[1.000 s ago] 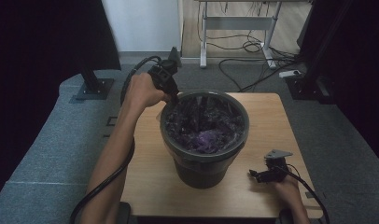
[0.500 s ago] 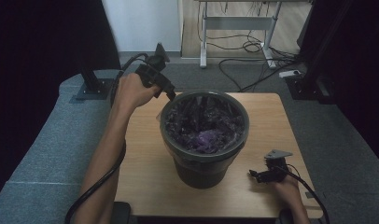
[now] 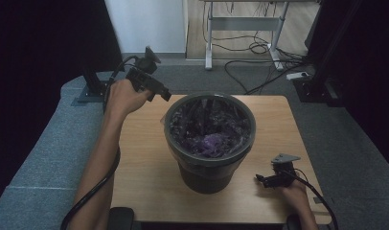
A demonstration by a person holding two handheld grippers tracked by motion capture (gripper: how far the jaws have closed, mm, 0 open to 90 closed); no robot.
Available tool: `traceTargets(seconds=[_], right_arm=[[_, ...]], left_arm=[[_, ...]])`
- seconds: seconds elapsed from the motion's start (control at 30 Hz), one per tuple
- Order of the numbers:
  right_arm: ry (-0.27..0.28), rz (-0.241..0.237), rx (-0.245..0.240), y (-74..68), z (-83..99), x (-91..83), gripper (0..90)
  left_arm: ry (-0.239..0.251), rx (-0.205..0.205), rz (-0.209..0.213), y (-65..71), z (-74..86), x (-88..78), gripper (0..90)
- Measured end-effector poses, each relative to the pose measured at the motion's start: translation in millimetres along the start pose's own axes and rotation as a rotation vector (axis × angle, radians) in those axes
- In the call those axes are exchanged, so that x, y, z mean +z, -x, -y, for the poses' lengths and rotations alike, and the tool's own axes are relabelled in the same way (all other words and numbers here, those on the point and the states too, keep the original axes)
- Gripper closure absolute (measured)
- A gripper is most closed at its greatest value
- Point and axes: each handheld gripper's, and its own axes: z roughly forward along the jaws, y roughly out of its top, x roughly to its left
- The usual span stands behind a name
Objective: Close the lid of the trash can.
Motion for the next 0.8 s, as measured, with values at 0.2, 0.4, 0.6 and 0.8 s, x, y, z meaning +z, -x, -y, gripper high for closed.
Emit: traceTargets(seconds=[0.2,0.4,0.6,0.8], right_arm=[[0.0,0.0,0.001,0.0,0.0,0.0,0.0],[0.0,0.0,0.0,0.0,0.0,0.0,0.0],[0.0,0.0,0.001,0.0,0.0,0.0,0.0],[0.001,0.0,0.0,0.0,0.1,0.0,0.0]], left_arm=[[0.02,-0.016,-0.013,-13.9,13.0,4.0,0.0],[0.037,-0.026,-0.008,-25.1,24.7,10.9,0.0],[0.069,-0.041,0.002,-36.5,36.8,22.1,0.0],[0.1,-0.041,0.006,-46.9,54.3,40.5,0.0]])
